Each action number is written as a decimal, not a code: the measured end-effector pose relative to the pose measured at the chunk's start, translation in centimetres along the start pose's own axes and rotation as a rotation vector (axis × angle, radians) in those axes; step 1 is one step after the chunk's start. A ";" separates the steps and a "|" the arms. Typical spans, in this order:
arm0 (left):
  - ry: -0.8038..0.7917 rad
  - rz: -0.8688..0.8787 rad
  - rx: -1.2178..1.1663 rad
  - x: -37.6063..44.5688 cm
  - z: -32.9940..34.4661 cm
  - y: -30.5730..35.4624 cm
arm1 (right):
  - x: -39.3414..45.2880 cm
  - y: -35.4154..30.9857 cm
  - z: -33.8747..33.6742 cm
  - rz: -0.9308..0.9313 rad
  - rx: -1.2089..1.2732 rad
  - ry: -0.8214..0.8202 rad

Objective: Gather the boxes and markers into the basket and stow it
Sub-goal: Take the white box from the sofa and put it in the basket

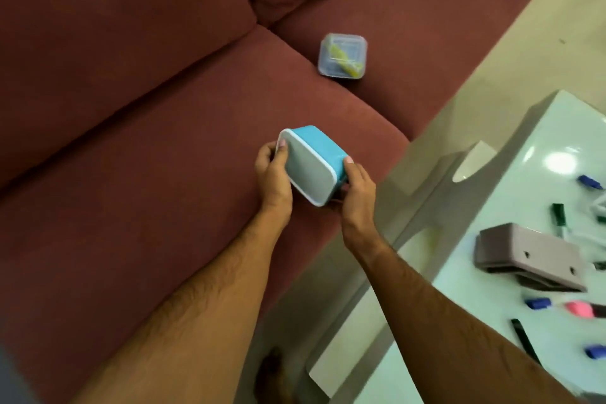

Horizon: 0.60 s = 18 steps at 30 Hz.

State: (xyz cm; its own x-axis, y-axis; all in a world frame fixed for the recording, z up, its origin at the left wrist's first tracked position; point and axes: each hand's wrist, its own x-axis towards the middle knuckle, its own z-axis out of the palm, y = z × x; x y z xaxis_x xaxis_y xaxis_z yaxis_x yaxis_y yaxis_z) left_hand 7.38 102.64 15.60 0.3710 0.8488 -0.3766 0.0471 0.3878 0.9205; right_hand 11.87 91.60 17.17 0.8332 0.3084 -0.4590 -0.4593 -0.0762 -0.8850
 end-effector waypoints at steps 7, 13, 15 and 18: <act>-0.143 -0.042 0.056 -9.0 10.0 -4.6 | -0.8 -2.2 -13.0 0.003 0.075 0.244; -0.246 -0.018 0.150 -16.6 16.3 -7.0 | -3.0 -3.5 -21.7 -0.044 0.191 0.425; -0.331 -0.049 0.185 -20.8 18.7 -8.7 | -4.7 -3.9 -26.3 -0.091 0.222 0.506; -0.371 -0.032 0.220 -26.3 20.7 -10.7 | -7.1 -3.7 -32.3 -0.135 0.209 0.609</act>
State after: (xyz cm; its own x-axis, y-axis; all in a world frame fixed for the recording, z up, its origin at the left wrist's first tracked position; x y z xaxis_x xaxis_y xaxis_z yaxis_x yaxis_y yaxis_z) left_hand 16.30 68.79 17.82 0.6727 0.6355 -0.3790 0.2451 0.2919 0.9245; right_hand 17.57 59.09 21.22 0.8847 -0.2945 -0.3614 -0.3374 0.1304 -0.9323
